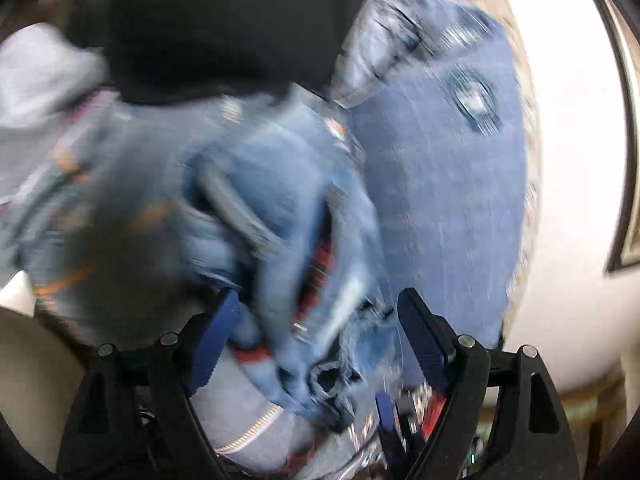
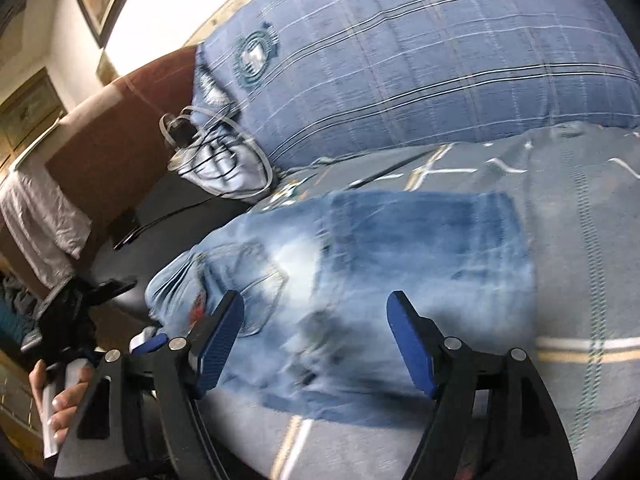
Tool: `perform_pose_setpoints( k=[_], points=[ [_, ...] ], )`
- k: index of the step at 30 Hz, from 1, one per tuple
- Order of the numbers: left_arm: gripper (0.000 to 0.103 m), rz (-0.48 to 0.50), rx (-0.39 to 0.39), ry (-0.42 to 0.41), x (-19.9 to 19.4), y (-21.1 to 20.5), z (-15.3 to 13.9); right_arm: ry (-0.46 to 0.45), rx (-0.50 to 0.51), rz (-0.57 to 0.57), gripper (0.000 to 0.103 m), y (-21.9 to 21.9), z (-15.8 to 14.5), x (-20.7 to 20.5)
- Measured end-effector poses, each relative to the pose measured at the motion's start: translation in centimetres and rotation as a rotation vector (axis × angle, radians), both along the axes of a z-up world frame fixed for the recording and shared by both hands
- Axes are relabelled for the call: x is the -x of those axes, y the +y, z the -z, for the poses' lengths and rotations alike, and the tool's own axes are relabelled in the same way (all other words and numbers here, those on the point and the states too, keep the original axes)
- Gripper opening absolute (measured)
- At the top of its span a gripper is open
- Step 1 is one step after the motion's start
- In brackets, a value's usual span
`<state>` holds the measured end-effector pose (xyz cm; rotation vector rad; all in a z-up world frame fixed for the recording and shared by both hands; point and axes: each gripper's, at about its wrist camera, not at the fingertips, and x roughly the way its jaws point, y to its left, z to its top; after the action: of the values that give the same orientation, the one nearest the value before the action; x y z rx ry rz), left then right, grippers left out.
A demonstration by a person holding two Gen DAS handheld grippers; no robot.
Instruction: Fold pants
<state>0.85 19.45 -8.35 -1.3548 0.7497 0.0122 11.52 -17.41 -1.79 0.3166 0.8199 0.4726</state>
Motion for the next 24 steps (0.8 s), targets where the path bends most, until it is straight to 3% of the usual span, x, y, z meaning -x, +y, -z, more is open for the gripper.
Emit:
perform_pose_setpoints(
  k=[3,6,13,16,20,24],
  points=[
    [0.082,-0.059,0.047,0.033,0.4,1.0,1.3,0.015,0.01,-0.033,0.075,1.7,0.3,0.6],
    [0.082,-0.034,0.087,0.078,-0.5,0.7,2.6,0.031,0.025,-0.048,0.075,2.7,0.8,0.8],
    [0.079,-0.054,0.083,0.195,-2.9,-0.2,3.8,0.04,0.043,-0.071,0.075,3.6,1.6,0.8],
    [0.066,-0.071,0.067,0.243,-4.2,-0.5,3.9,0.048,0.03,-0.076,0.075,3.5,1.7,0.7],
    [0.027,-0.077,0.015,0.23,-4.4,-1.0,3.1,0.034,0.032,-0.083,0.075,3.5,1.2,1.1],
    [0.019,-0.051,-0.121,0.163,-4.6,-2.2,0.7,0.018,0.006,-0.107,0.075,3.4,0.2,1.4]
  ],
)
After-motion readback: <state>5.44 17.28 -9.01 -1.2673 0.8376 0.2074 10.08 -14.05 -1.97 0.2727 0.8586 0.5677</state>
